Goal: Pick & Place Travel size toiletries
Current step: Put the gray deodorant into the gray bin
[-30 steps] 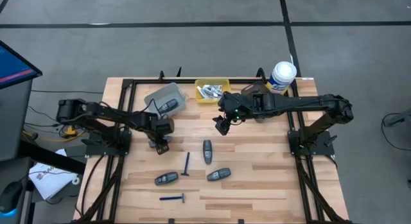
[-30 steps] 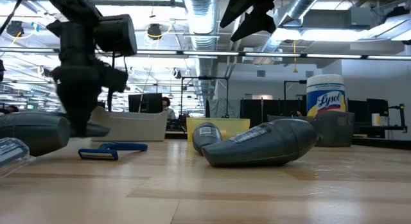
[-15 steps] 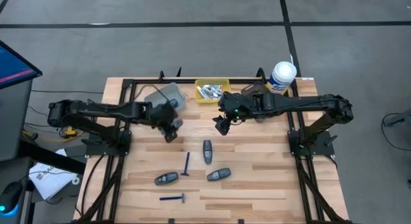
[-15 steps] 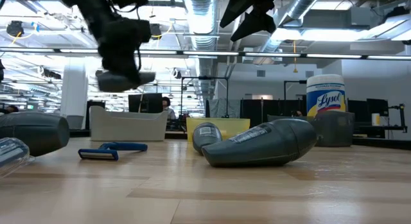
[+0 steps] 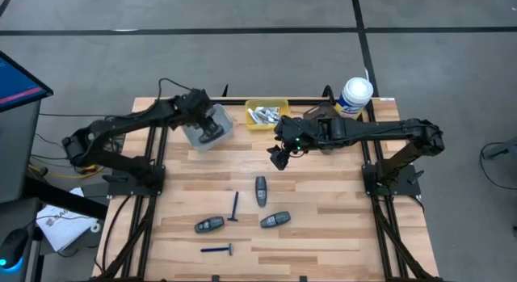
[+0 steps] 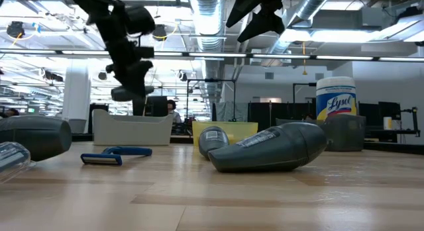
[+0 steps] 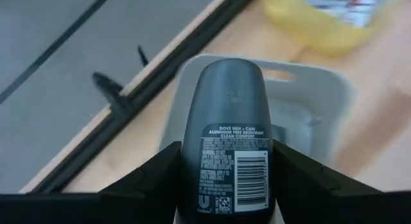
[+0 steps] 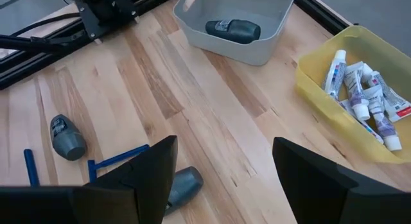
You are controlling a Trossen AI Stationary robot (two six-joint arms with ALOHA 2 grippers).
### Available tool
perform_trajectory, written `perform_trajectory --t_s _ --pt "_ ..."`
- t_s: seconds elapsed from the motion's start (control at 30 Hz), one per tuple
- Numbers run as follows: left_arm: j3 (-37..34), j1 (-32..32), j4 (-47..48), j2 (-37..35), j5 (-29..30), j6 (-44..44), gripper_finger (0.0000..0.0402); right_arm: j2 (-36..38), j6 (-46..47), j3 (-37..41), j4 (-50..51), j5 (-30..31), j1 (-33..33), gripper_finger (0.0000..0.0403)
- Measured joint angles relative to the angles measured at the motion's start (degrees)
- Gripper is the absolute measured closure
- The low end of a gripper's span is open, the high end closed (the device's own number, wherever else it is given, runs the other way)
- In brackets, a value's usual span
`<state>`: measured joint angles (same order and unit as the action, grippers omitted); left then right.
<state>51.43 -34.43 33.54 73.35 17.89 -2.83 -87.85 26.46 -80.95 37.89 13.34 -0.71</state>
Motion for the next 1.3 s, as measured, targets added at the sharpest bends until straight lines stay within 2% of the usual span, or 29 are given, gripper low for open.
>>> perform_trajectory --t_s 0.13,0.6,0.77,1.07,1.3 --pt "-0.01 -2.68 -2.02 3.48 -0.41 1.12 0.0208 0.00 0.14 0.00 -0.44 0.00 0.00 0.0155" --pt "-0.01 -2.44 -6.69 15.34 3.79 2.65 0.0208 0.00 0.15 0.00 -0.68 0.02 -0.02 0.0155" --pt "-0.01 -2.41 -8.05 16.48 3.83 2.62 0.0185 0.00 0.15 0.00 -0.68 0.02 -0.02 0.0155" --pt "-0.03 -2.26 -9.80 10.86 3.24 5.17 0.0132 0.00 0.15 0.00 -0.66 0.02 -0.07 0.0155" --pt "-0.01 2.59 -7.22 -3.39 -5.70 1.39 0.0130 0.00 0.15 0.00 -0.48 0.01 0.00 0.0155"
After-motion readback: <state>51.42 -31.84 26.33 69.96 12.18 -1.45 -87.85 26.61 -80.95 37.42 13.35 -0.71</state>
